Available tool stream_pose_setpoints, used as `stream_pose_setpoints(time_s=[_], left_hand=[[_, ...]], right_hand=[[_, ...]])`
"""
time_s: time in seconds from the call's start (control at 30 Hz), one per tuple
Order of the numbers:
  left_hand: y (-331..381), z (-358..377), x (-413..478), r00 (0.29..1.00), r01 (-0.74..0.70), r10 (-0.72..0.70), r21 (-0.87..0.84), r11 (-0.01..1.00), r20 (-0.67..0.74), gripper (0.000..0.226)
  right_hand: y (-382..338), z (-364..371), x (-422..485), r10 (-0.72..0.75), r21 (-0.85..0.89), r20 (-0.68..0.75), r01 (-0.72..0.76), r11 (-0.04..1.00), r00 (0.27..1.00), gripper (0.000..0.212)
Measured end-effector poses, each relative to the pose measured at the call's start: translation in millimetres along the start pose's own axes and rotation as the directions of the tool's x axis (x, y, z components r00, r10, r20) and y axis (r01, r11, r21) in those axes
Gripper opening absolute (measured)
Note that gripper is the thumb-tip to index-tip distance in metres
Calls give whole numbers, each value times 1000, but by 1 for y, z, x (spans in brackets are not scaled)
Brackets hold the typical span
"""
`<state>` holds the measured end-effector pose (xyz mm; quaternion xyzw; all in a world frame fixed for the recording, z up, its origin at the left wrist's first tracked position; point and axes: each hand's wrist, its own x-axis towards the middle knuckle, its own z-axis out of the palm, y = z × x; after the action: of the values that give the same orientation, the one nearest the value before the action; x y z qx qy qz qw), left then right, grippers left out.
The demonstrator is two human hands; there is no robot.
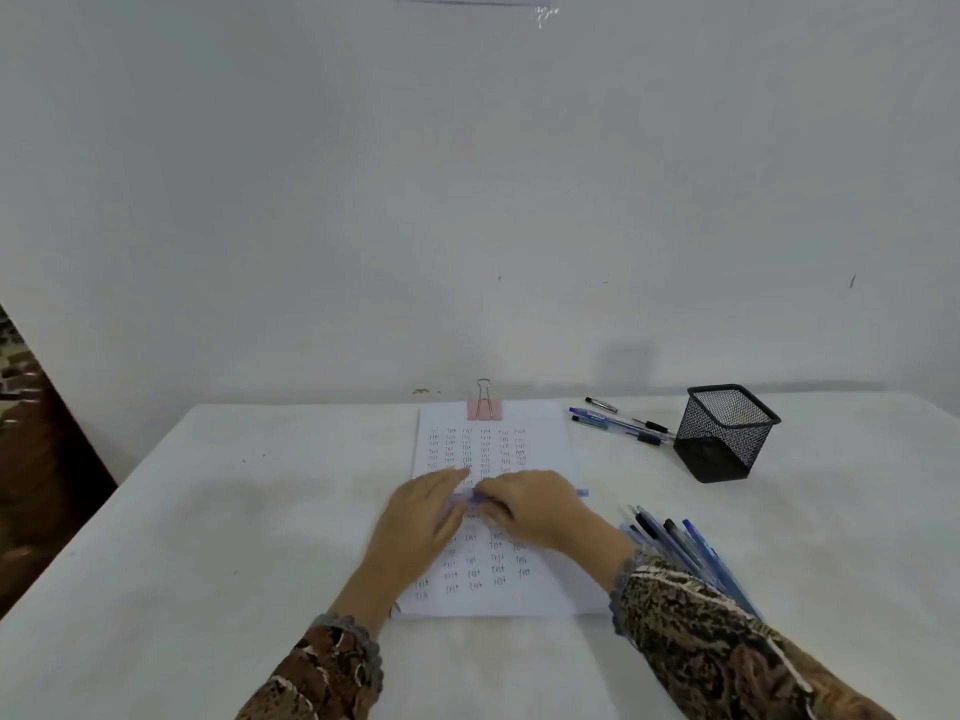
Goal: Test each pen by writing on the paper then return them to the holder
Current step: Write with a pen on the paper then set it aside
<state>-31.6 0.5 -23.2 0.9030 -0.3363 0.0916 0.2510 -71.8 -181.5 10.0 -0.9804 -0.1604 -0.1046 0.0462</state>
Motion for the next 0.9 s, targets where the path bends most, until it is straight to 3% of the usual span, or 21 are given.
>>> stream_pose_setpoints(time_s=[0.1, 0.17, 0.2, 0.27, 0.33, 0.37, 0.43, 0.5, 0.53, 0.57, 0.67, 0.9], left_hand=[[0, 0, 0, 999, -46, 46, 8, 999, 7, 63], [0, 1, 0, 999, -19, 18, -36, 999, -26, 65], [0, 0, 0, 999, 15, -17, -70, 997, -32, 56], [0, 0, -1, 997, 57, -63, -138, 989, -39, 36], [3, -2, 0, 996, 73, -82, -175, 982, -45, 32], [3, -2, 0, 995, 76, -85, -177, 981, -45, 33], [2, -1, 0, 995, 75, -84, -170, 983, -46, 33], [1, -1, 0, 995, 80, -89, -169, 982, -43, 32], [1, -1, 0, 995, 84, -92, -170, 982, -43, 31], [1, -1, 0, 995, 85, -93, -169, 982, -45, 31], [3, -2, 1, 995, 81, -91, -159, 984, -52, 30], [3, -2, 0, 995, 84, -93, -163, 983, -45, 27]], right_hand=[[0, 7, 5, 21, -61, -12, -21, 998, 1000, 37], [11, 9, 6, -65, -176, -231, 24, 984, 971, 36], [18, 9, 5, -86, -209, -350, 12, 978, 933, 35], [27, 6, 2, -23, -84, -564, -30, 996, 826, 30], [22, -4, -1, 228, 315, -653, -15, 949, 722, 24], [17, -8, -1, 405, 559, -613, 10, 829, 679, 18], [5, -12, -1, 714, 911, -358, 59, 407, 602, 14], [-3, -10, -1, 840, 968, -57, 236, -87, 540, 16], [-5, -10, -1, 850, 914, 55, 316, -254, 524, 15], [-7, -9, -2, 849, 869, 131, 353, -347, 512, 13], [-15, -2, -5, 832, 807, 225, 381, -451, 507, 12], [-18, 4, -7, 807, 812, 261, 331, -480, 530, 12]])
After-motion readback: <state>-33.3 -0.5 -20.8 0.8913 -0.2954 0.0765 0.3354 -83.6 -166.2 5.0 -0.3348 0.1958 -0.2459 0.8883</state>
